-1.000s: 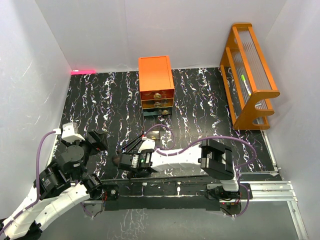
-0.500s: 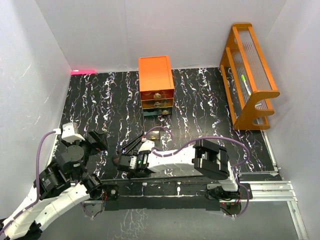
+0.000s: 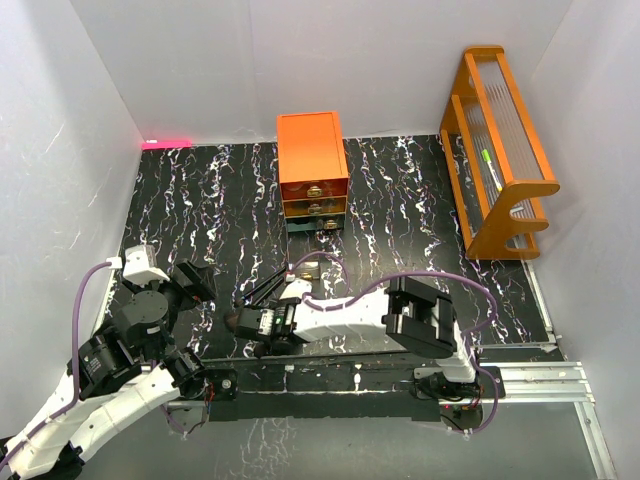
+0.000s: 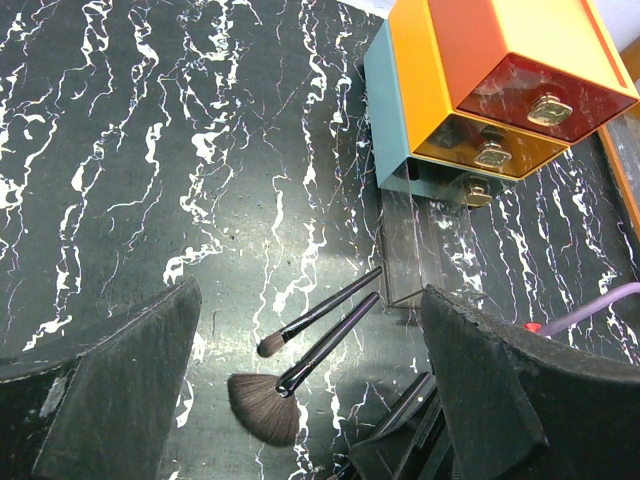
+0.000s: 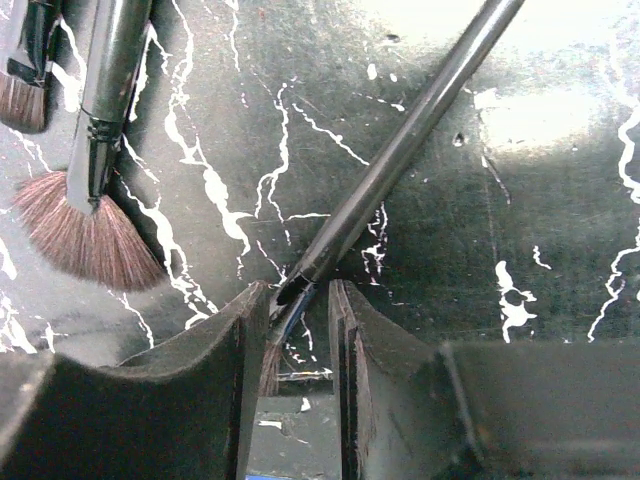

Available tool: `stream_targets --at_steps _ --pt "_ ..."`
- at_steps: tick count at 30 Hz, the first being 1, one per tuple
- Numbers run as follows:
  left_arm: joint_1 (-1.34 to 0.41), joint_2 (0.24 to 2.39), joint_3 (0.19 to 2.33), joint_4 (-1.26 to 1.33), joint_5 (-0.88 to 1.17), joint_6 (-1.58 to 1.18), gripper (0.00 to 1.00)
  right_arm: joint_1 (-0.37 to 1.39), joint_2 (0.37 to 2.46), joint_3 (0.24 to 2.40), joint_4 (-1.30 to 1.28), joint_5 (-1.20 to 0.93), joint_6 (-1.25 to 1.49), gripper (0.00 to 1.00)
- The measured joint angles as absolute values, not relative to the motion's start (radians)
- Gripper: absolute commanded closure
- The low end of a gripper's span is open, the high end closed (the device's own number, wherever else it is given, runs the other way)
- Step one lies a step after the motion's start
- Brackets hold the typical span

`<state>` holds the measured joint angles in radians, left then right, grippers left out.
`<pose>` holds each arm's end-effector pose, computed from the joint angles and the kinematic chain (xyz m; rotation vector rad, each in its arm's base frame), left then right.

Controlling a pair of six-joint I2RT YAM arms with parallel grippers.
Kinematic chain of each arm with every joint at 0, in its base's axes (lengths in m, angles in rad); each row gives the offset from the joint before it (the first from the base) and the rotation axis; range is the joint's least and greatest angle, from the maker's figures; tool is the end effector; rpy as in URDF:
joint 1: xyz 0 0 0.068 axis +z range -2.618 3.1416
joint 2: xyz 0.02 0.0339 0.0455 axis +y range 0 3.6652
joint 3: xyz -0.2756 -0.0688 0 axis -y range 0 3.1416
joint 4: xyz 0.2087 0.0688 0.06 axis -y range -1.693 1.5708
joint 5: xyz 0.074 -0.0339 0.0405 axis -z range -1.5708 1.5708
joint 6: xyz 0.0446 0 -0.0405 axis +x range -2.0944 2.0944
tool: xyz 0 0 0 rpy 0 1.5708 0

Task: Organize the makeup
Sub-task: Pick up the makeup brush from the center of the board.

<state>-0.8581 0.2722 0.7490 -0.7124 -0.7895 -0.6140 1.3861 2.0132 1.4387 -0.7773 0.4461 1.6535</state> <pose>0.0337 0.0094 0.3121 -0.3396 1.7167 -0.3666 0.0870 0.3608 0.1880 0.4225 2.6412 0.2627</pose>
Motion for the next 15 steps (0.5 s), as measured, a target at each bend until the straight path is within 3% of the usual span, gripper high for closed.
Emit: stream_targets --at_steps 6,12,15 --pt "-0.858 0.272 0.749 -0.713 -0.790 -0.614 0.09 1.378 2.078 1.540 -0.842 0.435 1.656 0.69" --pt "-0.858 0.272 0.749 -0.713 -0.793 -0.614 0.09 1.372 2.110 1.587 -0.871 0.412 1.679 0.88" --pt "-0.858 0.272 0.749 -0.714 -0.794 -0.614 0.09 1.372 2.095 1.560 -0.856 0.411 1.701 0.92"
